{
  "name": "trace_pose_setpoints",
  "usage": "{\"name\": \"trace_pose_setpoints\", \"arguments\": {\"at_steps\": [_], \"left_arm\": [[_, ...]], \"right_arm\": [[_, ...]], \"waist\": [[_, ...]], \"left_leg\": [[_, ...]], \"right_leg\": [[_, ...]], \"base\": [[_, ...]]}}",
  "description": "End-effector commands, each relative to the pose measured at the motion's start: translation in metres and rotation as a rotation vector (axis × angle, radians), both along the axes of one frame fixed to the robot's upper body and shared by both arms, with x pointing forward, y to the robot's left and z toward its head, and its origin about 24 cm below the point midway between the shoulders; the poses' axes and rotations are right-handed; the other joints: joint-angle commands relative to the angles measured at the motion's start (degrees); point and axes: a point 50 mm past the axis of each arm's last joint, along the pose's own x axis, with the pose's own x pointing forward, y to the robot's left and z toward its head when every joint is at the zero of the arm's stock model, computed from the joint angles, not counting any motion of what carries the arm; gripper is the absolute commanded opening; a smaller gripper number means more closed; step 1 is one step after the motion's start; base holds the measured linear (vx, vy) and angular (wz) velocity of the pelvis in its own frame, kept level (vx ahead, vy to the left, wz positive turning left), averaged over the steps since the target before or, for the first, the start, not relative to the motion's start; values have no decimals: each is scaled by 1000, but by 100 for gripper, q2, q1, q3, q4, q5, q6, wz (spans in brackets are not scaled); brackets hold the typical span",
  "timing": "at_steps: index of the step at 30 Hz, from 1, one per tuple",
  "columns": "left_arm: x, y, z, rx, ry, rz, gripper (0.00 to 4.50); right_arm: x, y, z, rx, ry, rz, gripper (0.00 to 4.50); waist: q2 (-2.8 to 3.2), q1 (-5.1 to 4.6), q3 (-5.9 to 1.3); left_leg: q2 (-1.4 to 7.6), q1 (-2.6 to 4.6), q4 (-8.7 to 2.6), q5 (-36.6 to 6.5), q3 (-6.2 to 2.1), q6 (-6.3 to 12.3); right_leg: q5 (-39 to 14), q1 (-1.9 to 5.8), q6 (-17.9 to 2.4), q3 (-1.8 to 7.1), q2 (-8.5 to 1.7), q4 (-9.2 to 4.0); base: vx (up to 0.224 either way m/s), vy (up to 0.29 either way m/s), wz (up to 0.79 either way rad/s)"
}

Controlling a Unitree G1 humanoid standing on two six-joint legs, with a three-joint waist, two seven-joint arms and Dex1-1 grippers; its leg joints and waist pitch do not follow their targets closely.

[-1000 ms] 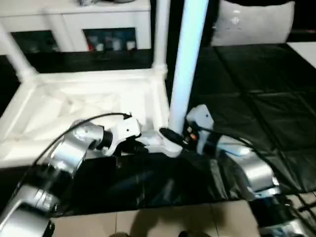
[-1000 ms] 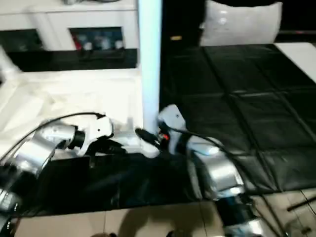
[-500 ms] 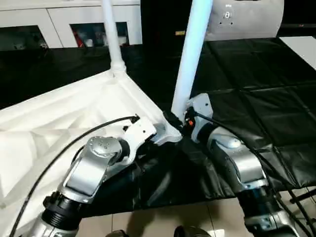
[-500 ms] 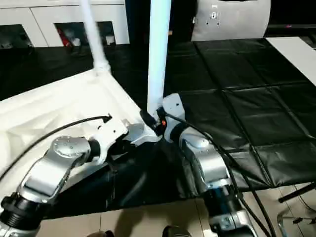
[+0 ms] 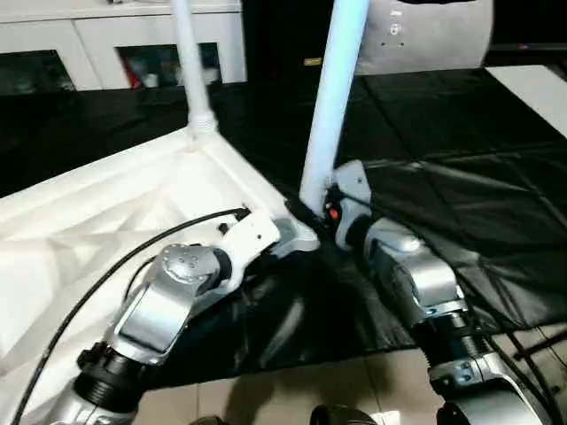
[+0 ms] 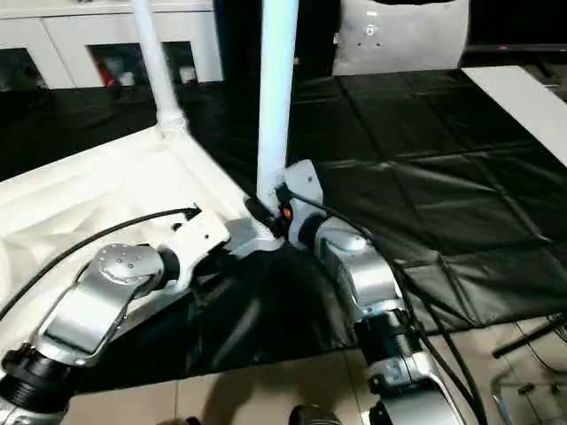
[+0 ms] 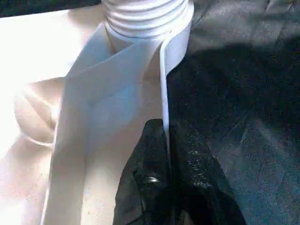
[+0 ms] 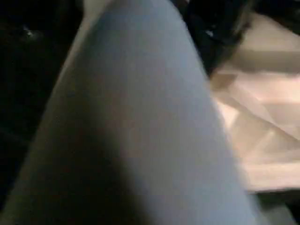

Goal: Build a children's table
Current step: Insert table leg to table base, then rotate leg to tighten

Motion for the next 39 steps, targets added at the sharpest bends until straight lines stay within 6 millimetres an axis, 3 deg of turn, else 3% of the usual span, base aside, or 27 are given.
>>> {"name": "trace_pose_setpoints", "arguments": {"at_steps": [1,3,5,8,12,13,14,18,21,27,30,38,39], "left_arm": [[4,-6,13,-57,-69,-50,0],[5,-5,12,-62,-69,-50,0],[6,-1,9,-45,-68,-65,0],[8,4,6,-33,-70,-75,0],[12,13,2,-14,-68,-87,0],[12,13,2,-13,-67,-89,0],[13,15,1,-8,-67,-95,0],[13,20,-5,28,-58,-141,0],[12,24,-8,46,-45,-193,0],[11,29,-12,88,-16,-302,0],[10,29,-14,121,-18,-381,0],[3,25,-17,153,1,-565,0],[2,24,-16,152,6,-594,0]], "right_arm": [[-14,-9,-50,-82,215,-25,306],[-13,-9,-50,-82,211,-21,306],[-14,-11,-49,-74,203,-7,345],[-16,-15,-48,-64,192,7,350],[-27,-27,-46,-33,162,53,392],[-27,-27,-46,-33,161,55,392],[-28,-30,-46,-34,147,62,415],[-37,-46,-42,-23,102,111,443],[-37,-61,-33,-19,52,111,448],[-37,-71,-9,-24,-27,238,448],[-35,-75,0,-48,-47,304,448],[-36,-67,6,-122,-49,495,448],[-37,-65,6,-119,-39,530,419]], "waist": [[47,56,-278],[46,69,-316],[34,90,-339],[38,138,-340],[27,217,-374],[24,223,-374],[66,237,-387],[50,252,-401],[19,252,-426],[35,274,-420],[31,311,-444],[10,428,-491],[6,470,-500]], "left_leg": [[134,-71,-312,-846,15,305],[127,-88,-278,-587,31,375],[123,-93,-258,-415,38,440],[123,-82,-247,-439,58,483],[134,-64,-228,-363,74,519],[134,-68,-232,-347,71,522],[138,-69,-227,-335,60,514],[119,-83,-198,-456,73,513],[114,-123,-178,-351,59,546],[113,-98,-152,-531,69,575],[123,-86,-136,-413,70,622],[133,-80,-102,-284,76,648],[140,-75,-94,-263,80,652]], "right_leg": [[-1255,250,-1012,345,-423,-441],[-718,293,-1190,343,-431,-385],[-390,312,-1248,339,-426,-346],[-451,317,-1239,340,-438,-350],[-383,325,-1164,351,-442,-333],[-356,332,-1162,348,-437,-327],[-306,335,-1184,342,-445,-309],[-381,354,-1190,345,-437,-333],[-245,371,-1204,337,-430,-280],[-770,333,-1115,330,-428,-332],[-503,323,-1191,334,-419,-281],[-311,331,-1261,339,-430,-217],[-270,324,-1275,342,-435,-202]], "base": [[0,0,0],[0,0,0],[0,0,0],[0,0,0],[0,0,0],[0,0,0],[0,0,0],[0,0,0],[0,0,0],[0,0,0],[0,0,0],[0,0,0],[0,0,0]]}}
